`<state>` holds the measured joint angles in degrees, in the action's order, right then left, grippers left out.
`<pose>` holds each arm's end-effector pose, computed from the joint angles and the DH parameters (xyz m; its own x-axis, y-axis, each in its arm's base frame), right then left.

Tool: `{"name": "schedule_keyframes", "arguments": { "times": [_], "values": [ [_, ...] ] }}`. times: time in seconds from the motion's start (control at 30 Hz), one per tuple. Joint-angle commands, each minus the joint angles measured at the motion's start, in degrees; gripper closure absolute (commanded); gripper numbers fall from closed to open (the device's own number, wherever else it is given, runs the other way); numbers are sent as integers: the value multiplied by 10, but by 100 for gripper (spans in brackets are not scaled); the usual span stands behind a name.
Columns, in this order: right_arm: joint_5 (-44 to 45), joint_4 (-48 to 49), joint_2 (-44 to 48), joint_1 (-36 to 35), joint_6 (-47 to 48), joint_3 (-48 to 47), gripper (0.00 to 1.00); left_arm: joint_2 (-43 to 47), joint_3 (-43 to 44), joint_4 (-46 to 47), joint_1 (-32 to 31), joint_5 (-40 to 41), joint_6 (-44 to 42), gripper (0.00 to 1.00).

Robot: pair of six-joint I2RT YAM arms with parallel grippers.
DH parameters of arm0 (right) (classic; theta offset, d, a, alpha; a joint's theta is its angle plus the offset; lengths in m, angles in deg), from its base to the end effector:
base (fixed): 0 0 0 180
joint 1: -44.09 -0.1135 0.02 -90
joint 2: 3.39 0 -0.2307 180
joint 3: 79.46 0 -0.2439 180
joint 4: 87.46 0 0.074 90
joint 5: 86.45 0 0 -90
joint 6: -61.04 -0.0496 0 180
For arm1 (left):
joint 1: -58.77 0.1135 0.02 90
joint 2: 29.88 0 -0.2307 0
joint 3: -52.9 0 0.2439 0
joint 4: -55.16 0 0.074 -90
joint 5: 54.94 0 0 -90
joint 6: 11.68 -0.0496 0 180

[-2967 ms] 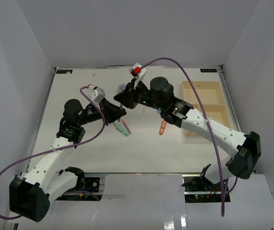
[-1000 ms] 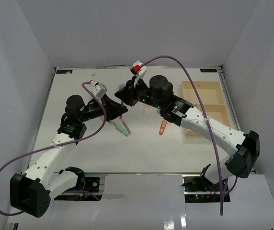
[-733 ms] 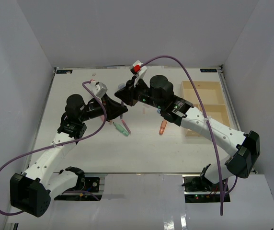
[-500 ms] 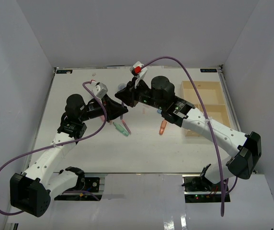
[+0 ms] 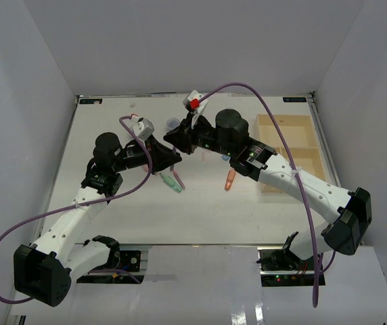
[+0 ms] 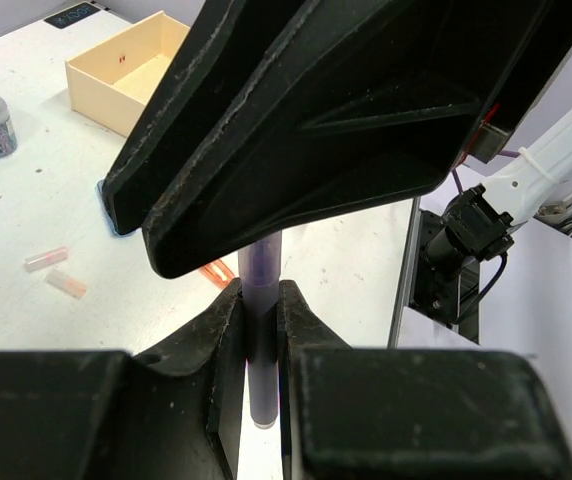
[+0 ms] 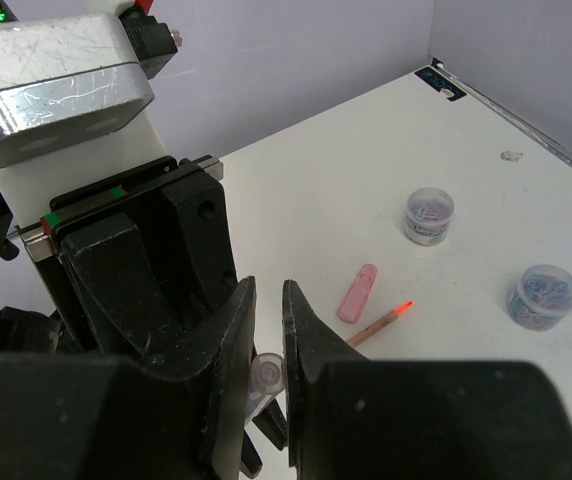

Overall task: Sort the stationery into containers
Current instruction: Close the pen cap on the pen.

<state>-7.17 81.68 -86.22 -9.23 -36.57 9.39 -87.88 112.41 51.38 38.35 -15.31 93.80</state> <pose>0.2047 0.2903 0.3722 -0.1453 0.0228 -0.9891 -0.8876 0.4387 0.1405 0.2183 -0.1220 0.3114 -0.2877 -0.0746 -0.9548 0.8996 0.3210 -0.2961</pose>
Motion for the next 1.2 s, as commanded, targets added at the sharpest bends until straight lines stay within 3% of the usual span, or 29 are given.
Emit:
{"name": "schedule_keyframes", "arguments": {
  "times": [0.0,0.57,1.17],
  "values": [
    [-87,-243,-58,-20,21,65,92,31,97,199,6,50,4,100],
    [-142,-285,-89,-16,37,78,92,39,111,183,6,69,-27,100],
    [-142,-281,-86,0,34,120,92,61,113,198,8,113,-37,100]
  ]
}}
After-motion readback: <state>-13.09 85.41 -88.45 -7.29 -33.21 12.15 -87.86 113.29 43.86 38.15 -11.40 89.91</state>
